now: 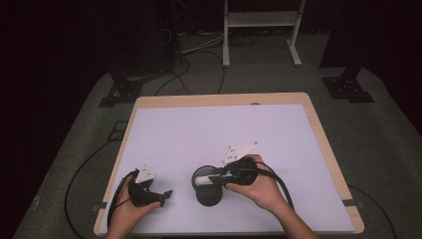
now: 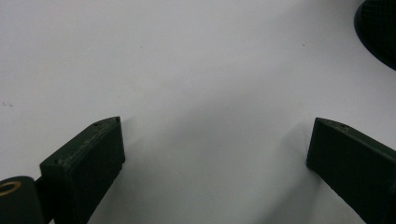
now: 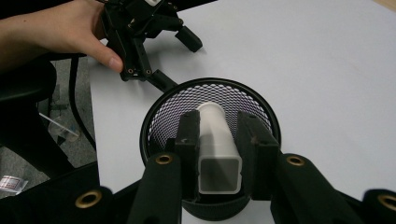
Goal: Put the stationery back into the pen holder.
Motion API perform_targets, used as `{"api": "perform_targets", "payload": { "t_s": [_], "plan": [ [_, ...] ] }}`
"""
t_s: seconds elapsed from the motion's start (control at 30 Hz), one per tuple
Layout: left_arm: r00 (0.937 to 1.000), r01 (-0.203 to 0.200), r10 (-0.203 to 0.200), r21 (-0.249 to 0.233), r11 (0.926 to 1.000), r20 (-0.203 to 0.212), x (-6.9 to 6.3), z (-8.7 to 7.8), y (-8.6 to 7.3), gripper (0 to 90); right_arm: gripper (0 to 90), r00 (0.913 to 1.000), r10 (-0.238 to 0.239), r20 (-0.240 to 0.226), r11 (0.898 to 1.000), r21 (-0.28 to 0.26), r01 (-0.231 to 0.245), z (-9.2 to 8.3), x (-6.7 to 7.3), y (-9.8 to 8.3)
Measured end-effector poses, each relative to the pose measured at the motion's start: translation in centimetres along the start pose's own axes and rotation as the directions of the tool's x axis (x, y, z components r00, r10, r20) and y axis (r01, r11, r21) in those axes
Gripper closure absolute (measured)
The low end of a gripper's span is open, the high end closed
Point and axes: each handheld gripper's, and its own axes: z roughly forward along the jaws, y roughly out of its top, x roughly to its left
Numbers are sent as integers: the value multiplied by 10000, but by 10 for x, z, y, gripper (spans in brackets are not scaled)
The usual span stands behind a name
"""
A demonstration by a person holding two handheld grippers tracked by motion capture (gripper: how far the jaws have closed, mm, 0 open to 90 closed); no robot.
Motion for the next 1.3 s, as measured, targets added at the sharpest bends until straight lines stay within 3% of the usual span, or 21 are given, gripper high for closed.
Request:
{"api": "perform_targets", "payload": {
  "t_s": [0.83,1.3],
  "plan": [
    [10000,32,-32,-29,10000,1,0,0,0,33,695,9998,-213,-66,9997,144,214,13,3,1],
    [10000,28,-28,-31,10000,2,0,0,0,33,634,9998,-32,177,9999,-147,34,-3,-3,-3]
  ]
}}
